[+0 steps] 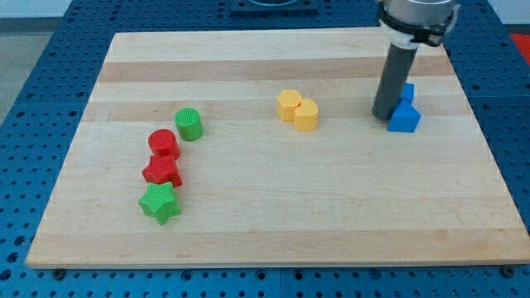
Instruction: Place the green star to the bottom center
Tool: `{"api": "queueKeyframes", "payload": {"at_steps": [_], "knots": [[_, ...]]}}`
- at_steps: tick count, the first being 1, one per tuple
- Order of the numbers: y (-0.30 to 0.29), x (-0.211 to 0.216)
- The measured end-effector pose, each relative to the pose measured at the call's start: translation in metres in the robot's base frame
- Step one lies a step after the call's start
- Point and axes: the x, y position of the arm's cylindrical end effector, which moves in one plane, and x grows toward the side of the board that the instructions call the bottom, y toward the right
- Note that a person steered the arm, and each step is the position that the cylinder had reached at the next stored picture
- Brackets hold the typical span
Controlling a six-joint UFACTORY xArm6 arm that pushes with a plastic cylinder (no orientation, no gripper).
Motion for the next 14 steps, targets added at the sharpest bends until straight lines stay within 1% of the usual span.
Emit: {"api": "queueKeyframes", "payload": {"at_steps": [1, 2, 3, 4, 5, 6, 7, 8, 9, 10, 11, 12, 13, 14], "knots": [[0.001, 0.012], [-0.005, 0.044], [-0.006, 0.107], [-0.056, 0.176], [-0.152, 0.206], [-0.249, 0.216], [-0.362, 0.216], [-0.451, 0.201], [-0.464, 0.168], [-0.432, 0.153], [-0.359, 0.149], [-0.274, 0.149], [-0.254, 0.149], [-0.315, 0.152]]}}
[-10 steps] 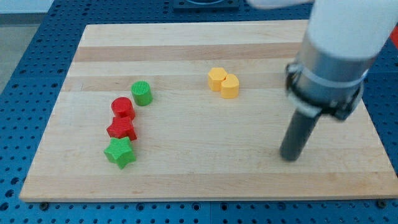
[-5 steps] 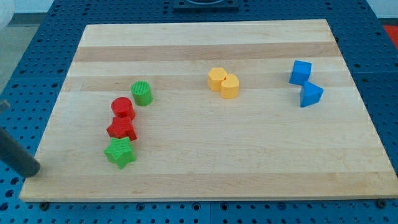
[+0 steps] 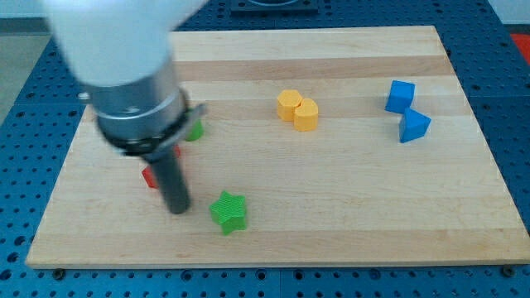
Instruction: Place the green star to the bottom center
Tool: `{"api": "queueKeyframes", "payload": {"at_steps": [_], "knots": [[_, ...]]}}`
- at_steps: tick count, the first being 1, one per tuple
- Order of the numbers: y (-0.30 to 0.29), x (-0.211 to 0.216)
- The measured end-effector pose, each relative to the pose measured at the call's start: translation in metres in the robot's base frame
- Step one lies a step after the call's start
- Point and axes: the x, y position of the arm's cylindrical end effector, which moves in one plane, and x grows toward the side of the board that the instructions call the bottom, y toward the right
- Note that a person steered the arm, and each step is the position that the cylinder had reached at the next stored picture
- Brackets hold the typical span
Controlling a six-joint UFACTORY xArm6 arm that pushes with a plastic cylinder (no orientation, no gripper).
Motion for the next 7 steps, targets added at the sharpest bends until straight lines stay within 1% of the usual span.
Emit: {"api": "queueKeyframes", "payload": {"at_steps": [1, 2, 3, 4, 5, 6, 7], "knots": [[-0.01, 0.043], [0.05, 0.036], [0.113, -0.035], [0.176, -0.08], [0.168, -0.072], [0.139, -0.045], [0.133, -0.01]]}}
